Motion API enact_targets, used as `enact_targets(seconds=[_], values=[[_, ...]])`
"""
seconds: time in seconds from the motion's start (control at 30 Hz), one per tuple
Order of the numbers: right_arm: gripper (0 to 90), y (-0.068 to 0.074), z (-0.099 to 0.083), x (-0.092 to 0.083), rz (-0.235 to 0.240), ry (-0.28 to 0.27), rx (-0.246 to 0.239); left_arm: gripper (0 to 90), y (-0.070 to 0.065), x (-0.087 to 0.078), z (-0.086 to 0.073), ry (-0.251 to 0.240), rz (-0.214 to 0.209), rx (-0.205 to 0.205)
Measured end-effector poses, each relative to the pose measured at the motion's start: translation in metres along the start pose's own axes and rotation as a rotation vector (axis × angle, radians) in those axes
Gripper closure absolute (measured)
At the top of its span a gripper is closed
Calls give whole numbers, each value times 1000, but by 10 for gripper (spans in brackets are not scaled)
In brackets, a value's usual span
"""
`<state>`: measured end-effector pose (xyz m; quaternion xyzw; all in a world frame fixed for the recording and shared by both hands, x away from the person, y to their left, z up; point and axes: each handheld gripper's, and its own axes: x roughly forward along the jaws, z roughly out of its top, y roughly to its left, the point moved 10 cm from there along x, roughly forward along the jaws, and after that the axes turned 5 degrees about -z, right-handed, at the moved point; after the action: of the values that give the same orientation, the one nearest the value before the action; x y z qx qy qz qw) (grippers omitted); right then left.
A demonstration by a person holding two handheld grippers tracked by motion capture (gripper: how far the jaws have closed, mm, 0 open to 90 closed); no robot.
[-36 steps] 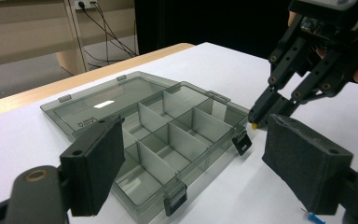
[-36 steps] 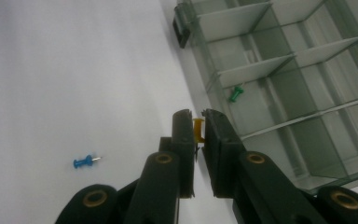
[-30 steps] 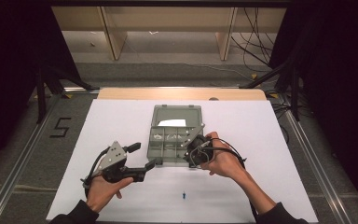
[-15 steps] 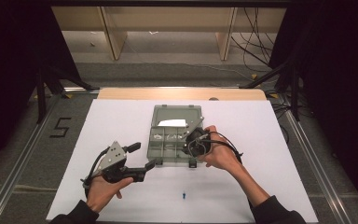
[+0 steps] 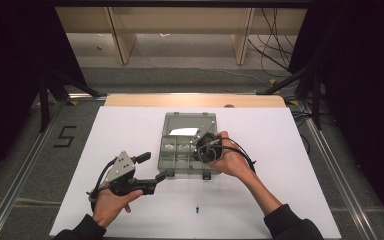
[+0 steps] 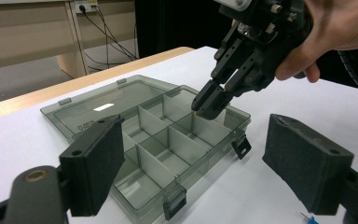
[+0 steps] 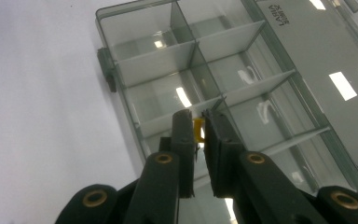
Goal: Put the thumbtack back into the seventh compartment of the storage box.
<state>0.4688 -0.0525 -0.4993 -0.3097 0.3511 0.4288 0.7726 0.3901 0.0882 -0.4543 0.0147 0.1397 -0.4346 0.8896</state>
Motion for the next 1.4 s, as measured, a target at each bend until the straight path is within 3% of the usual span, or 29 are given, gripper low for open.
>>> enact_targets(seconds=[0.6, 0.73, 0.8, 0.93, 1.03, 1.23, 1.4], values=[[829, 1, -4, 9, 10, 34, 7, 184, -1, -1, 3, -16, -6, 7], [827, 2, -5, 12, 10, 41, 10, 183, -1, -1, 3, -21, 3, -16], [826, 2, -6, 13, 10, 43, 8, 182, 0, -1, 3, -19, -4, 4], [823, 3, -8, 15, 17, 52, 19, 183, -1, -2, 3, -23, 0, -12], [819, 2, -8, 16, 17, 48, 19, 182, -1, -2, 3, -21, -3, -2], [672, -1, -7, 12, 9, 36, 46, 182, -1, -2, 3, -22, -1, -12], [496, 1, -1, 0, 5, 7, 64, 182, 0, -2, 4, -22, -2, 2]])
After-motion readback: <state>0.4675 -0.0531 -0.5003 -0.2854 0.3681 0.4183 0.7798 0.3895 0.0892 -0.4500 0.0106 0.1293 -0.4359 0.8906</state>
